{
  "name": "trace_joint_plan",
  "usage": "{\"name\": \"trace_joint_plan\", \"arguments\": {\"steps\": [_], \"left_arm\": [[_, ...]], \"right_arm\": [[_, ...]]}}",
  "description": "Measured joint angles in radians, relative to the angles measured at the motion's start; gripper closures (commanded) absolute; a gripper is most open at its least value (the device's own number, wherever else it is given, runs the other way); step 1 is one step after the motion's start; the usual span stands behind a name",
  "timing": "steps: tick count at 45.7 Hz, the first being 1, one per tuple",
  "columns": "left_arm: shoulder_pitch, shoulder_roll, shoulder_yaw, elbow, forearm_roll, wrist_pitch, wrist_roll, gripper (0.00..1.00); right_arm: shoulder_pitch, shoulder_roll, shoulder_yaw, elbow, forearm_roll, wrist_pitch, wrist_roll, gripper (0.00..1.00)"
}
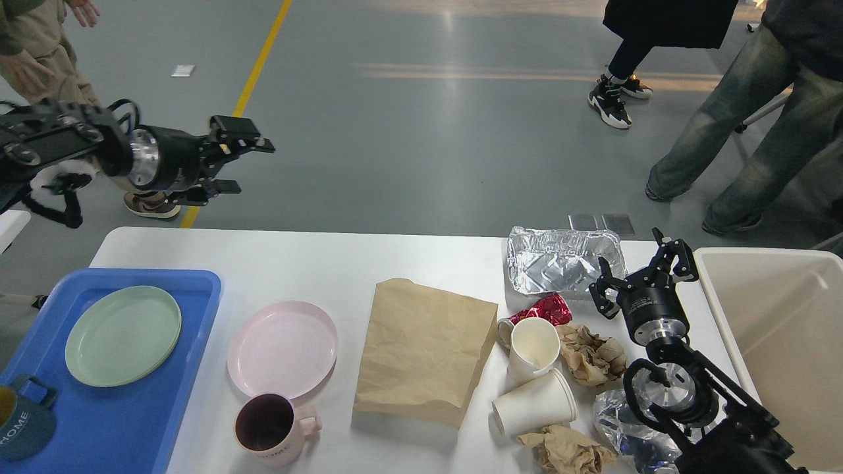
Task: Tidy desktop
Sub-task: 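Raise the left gripper and swing it toward the pink mug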
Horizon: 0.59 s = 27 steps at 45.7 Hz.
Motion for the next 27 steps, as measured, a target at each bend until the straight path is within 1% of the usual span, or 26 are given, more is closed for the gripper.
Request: {"name": "trace_joint_plan", "arguments": {"steps": [6, 10, 19, 21, 22, 27], "left_arm": [[-0.174, -0.100, 0.224, -0.163, -0.001, 0.003, -0.006, 0.03], [-0.305, -0.162, 0.337, -0.279, -0.006, 0.003, -0.010, 0.03], [-0.578, -0.270, 0.506, -0.588, -0.012, -0.002, 0.000, 0.03], [-0.637, -0.293, 0.533, -0.666, -0.014, -0.002, 0.000, 0.03], [-0.682, -0.308, 0.549, -0.724, -0.015, -0.003, -0.001, 0.03], [-0.795, -0.358, 0.596, -0.859, -0.030, -0.003, -0.001, 0.03]], "right_arm": [[0.000, 0.000, 0.000, 0.000, 0.000, 0.000, 0.000, 0.00], [0.000, 0.000, 0.000, 0.000, 0.000, 0.000, 0.000, 0.00], [0.000, 0.000, 0.000, -0.001, 0.000, 0.000, 0.000, 0.00], [0.000, 0.000, 0.000, -0.001, 0.000, 0.000, 0.000, 0.00], [0.000, 0.000, 0.000, -0.001, 0.000, 0.000, 0.000, 0.00], [0.000, 0.000, 0.000, -0.002, 0.000, 0.000, 0.000, 0.00]]}}
